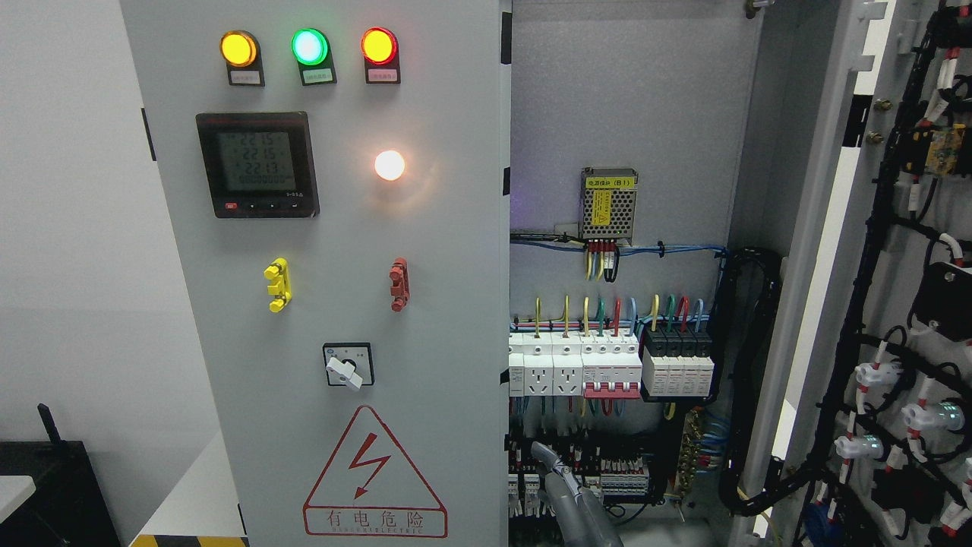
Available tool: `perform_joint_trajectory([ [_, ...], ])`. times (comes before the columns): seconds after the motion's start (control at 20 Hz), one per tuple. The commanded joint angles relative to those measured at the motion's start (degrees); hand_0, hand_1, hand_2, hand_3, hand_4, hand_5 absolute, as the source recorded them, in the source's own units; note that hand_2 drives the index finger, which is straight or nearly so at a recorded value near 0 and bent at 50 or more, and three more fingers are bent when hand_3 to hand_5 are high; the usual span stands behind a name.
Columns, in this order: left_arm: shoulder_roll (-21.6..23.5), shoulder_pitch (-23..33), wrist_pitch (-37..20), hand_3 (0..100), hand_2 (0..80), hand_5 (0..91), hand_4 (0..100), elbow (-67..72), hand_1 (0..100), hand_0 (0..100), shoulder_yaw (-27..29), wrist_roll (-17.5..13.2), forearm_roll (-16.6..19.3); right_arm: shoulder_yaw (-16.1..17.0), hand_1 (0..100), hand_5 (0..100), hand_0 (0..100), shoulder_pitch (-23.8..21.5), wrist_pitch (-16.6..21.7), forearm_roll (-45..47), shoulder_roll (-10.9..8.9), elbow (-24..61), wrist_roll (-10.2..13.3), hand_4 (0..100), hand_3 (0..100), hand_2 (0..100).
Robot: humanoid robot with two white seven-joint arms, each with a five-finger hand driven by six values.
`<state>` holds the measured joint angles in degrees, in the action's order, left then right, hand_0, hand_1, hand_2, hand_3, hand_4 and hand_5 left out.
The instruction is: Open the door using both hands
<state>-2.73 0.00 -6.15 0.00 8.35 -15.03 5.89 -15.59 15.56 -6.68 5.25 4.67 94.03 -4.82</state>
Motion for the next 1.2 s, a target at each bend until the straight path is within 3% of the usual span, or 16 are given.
perform_joint_trajectory([
  [0.0,0.0,0.62,-0.01,0,0.0,0.0,0,0.97,0,0,0.0,0.0,0.0,-0.41,0,0,38,3.07,-0.35,0.82,0.6,-4.91,-0.1,0,0,0],
  [0.15,0.0,0.62,-0.01,0,0.0,0.0,0,0.97,0,0,0.0,0.0,0.0,-0.49,0,0,38,4.13,-0.35,0.82,0.51,-6.14,-0.19,0,0,0],
  [0.3,0.0,0.62,-0.01,0,0.0,0.0,0,0.97,0,0,0.0,0.0,0.0,-0.49,0,0,38,5.62,-0.35,1.17,0.51,-7.63,-1.77,0,0,0],
  [1.15,0.0,0.62,-0.01,0,0.0,0.0,0,0.97,0,0,0.0,0.0,0.0,0.12,0,0,38,10.64,-0.27,4.15,-0.01,-13.79,-1.86,0,0,0],
])
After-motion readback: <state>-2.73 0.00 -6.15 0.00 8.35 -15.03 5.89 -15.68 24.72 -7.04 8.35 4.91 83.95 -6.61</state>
